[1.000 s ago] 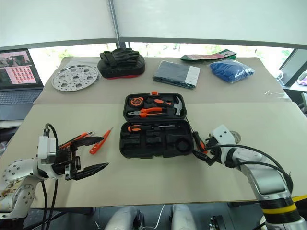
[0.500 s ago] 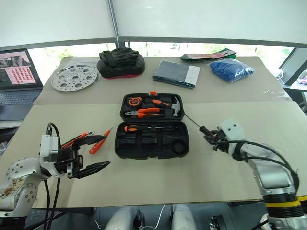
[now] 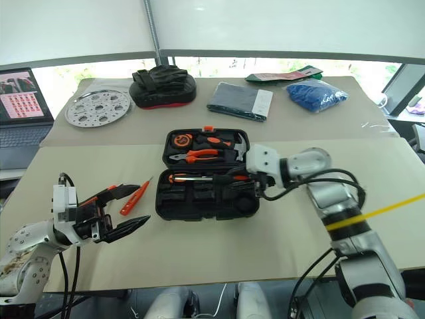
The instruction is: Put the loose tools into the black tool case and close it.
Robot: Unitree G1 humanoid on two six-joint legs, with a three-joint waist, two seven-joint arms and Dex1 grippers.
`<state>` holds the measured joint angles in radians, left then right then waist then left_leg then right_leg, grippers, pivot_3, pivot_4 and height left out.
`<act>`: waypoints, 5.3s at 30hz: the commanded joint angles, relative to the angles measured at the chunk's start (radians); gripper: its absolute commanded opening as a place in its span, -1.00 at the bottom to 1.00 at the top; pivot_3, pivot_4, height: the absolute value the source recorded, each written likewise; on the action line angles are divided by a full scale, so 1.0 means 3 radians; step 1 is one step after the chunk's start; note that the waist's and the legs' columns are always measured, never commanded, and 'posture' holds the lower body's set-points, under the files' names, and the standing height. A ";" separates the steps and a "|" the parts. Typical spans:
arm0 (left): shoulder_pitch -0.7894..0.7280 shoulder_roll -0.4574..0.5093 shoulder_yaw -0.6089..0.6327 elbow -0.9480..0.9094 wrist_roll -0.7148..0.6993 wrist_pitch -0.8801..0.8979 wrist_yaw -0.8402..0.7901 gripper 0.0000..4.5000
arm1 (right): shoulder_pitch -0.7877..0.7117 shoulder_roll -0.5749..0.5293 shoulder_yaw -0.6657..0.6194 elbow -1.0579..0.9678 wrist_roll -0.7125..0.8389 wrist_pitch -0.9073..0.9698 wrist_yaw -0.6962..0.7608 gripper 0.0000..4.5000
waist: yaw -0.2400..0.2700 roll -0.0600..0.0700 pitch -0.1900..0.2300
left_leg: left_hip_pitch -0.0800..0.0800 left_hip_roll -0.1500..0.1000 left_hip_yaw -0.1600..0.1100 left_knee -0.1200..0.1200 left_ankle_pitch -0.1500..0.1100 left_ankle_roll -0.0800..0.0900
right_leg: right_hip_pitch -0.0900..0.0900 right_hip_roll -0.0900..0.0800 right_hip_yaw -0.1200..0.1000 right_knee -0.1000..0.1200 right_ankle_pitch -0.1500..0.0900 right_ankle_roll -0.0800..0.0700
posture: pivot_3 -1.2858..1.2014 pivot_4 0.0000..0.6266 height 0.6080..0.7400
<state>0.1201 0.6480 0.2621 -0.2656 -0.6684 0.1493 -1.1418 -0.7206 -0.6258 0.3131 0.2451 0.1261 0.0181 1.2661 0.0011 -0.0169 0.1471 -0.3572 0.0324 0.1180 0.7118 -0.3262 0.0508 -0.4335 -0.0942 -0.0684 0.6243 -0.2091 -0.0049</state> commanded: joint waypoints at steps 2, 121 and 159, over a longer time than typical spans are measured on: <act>0.0109 0.0051 0.0118 -0.0113 0.0001 -0.0025 0.0017 1.00 | -0.0233 0.0098 0.0105 0.0419 -0.0270 -0.0215 0.0011 -0.51 | 0.0003 0.0000 0.0000 | -0.0016 -0.0001 0.0001 0.0003 0.0000 0.0000 | -0.0013 -0.0001 0.0000 0.0000 0.0000 0.0000 | 0.03 -0.52 1.00; -0.0583 -0.0032 -0.0072 0.0047 0.0871 0.1028 0.1870 -0.77 | 0.2236 -0.0063 -0.1745 -0.1988 0.1693 0.0112 -0.0490 1.00 | 0.0039 -0.0004 0.0010 | 0.0007 0.0003 0.0000 -0.0004 0.0003 -0.0015 | -0.0004 0.0005 0.0008 0.0014 0.0001 -0.0008 | 0.03 -0.52 1.00; -0.2543 0.0089 -0.2249 0.1373 0.2059 0.0829 -0.0407 -0.55 | 0.2599 -0.0197 -0.1913 -0.2244 0.1795 0.0262 -0.0706 1.00 | 0.0029 -0.0010 0.0014 | 0.0004 -0.0006 0.0002 0.0006 -0.0004 -0.0002 | 0.0003 0.0014 0.0013 0.0005 -0.0002 0.0007 | 0.03 -0.52 1.00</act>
<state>-0.6686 0.6748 -0.3698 0.1267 -0.0760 0.3670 -1.2413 0.0697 -0.6898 -0.2491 -0.4023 0.6495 0.1011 1.0593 0.0097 -0.0198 0.1512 -0.3558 0.0307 0.1185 0.7136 -0.3273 0.0500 -0.4324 -0.0902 -0.0645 0.6259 -0.2100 -0.0025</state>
